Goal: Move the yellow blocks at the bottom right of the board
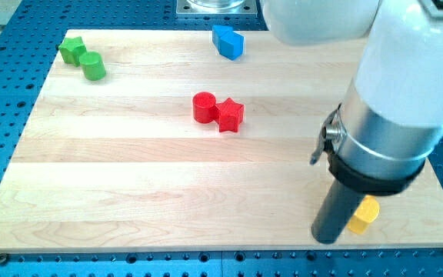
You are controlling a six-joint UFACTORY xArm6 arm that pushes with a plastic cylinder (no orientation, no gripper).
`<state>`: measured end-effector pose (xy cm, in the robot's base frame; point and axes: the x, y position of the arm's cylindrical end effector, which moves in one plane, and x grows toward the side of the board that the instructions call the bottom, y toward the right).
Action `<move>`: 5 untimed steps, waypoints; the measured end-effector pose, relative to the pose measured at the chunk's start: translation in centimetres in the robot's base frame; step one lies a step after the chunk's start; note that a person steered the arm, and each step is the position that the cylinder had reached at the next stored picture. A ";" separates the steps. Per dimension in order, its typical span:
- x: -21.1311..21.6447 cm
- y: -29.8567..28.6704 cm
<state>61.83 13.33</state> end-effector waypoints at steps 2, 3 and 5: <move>-2.1 5.7; -1.4 0.1; -6.0 -1.1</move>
<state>55.87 12.26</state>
